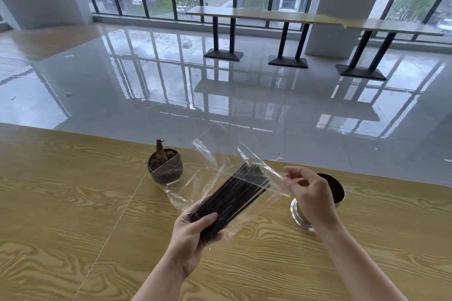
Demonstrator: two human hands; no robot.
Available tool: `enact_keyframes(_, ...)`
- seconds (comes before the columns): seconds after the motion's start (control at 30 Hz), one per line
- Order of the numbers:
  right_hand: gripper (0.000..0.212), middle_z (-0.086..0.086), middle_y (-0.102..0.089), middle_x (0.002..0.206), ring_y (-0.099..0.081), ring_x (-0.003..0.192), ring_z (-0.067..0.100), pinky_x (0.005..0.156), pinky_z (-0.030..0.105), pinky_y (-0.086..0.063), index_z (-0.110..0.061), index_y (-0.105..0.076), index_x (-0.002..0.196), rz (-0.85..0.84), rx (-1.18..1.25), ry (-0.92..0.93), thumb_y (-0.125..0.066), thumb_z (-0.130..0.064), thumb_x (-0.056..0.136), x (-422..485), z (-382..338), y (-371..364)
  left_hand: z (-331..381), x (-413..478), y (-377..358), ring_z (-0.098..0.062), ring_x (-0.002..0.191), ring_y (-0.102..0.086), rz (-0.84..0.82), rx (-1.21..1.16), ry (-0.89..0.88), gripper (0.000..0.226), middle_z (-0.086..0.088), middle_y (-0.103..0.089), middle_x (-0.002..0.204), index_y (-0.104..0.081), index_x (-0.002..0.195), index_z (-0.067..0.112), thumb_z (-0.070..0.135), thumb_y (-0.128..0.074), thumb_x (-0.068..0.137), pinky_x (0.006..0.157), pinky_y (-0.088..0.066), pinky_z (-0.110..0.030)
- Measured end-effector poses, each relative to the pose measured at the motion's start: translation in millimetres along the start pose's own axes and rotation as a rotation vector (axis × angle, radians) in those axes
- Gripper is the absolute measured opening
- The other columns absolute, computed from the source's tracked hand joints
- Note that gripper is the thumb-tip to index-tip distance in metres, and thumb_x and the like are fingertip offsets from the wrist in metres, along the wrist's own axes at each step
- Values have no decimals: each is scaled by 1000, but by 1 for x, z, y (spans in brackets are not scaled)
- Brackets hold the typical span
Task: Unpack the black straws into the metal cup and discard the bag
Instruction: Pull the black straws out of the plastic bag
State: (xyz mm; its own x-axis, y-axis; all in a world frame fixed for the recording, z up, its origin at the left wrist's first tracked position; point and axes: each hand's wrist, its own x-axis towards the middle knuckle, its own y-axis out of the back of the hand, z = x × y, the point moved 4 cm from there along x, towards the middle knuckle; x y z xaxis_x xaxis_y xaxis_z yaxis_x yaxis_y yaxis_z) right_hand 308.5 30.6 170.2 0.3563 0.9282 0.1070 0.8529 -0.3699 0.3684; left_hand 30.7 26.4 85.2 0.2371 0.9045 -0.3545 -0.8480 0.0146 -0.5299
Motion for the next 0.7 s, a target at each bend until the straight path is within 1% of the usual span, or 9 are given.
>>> enact_keyframes(0.1,23,-17,-71,102,-65,94,10,85,35,-55,-33,-71,107,27,-111,167,-73,-20,88,-3,-16,-3,1,-1,-1,-39,85,-73,-8,45,-10,47,-24,-71,116,-71,119,17,-1,-77,75,55,-60,-36)
enact_keyframes(0.2,31,-12,-67,111,-61,103,15,87,33,-51,-26,-70,115,-14,-525,517,-76,-31,85,-17,-37,-26,0,-2,-5,-43,89,-72,-4,86,-17,45,-22,-73,114,-73,115,19,0,-78,74,57,-60,-37)
enact_keyframes(0.23,35,-9,-68,112,-62,102,17,86,35,-51,-23,-70,116,-42,-658,582,-78,-34,84,-19,-41,-35,0,-2,-7,-43,89,-72,-7,99,-21,45,-22,-73,114,-73,114,20,1,-79,73,57,-60,-37)
enact_keyframes(0.33,45,-9,-70,111,-65,101,19,85,36,-49,-26,-71,117,-190,-816,566,-72,-54,82,-11,-45,-49,0,-4,-10,-41,88,-73,-22,152,-38,47,-22,-73,113,-73,116,18,3,-81,72,58,-59,-37)
enact_keyframes(0.4,65,-10,-67,112,-61,102,17,87,36,-47,-29,-68,120,-272,-832,537,-58,-77,77,-8,-49,-57,2,-5,-9,-40,89,-73,-22,180,-59,49,-21,-73,113,-72,118,18,4,-83,72,58,-59,-38)
enact_keyframes(0.47,78,-10,-63,111,-55,102,15,87,36,-47,-30,-65,120,-303,-868,594,-50,-88,70,-12,-52,-70,5,-6,-7,-39,92,-74,-14,216,-79,50,-19,-74,112,-72,118,20,8,-82,71,61,-59,-38)
enact_keyframes(0.53,62,-9,-59,108,-52,103,16,88,34,-48,-31,-65,113,-311,-909,638,-58,-76,71,-18,-53,-82,7,-7,-6,-37,93,-74,-9,235,-93,49,-16,-75,110,-73,116,22,11,-82,69,62,-59,-39)
enact_keyframes(0.63,14,-7,-64,96,-59,95,20,81,33,-50,-24,-71,90,-218,-844,630,-67,-33,81,-15,-52,-82,12,-8,-1,-35,90,-74,7,239,-108,49,-14,-75,109,-74,114,23,10,-82,67,62,-59,-39)
enact_keyframes(0.7,6,-9,-68,87,-62,85,18,73,29,-46,-22,-74,81,-174,-799,627,-69,-23,85,-11,-53,-77,13,-10,4,-36,89,-74,21,245,-112,49,-15,-75,108,-74,114,22,10,-82,67,62,-58,-40)
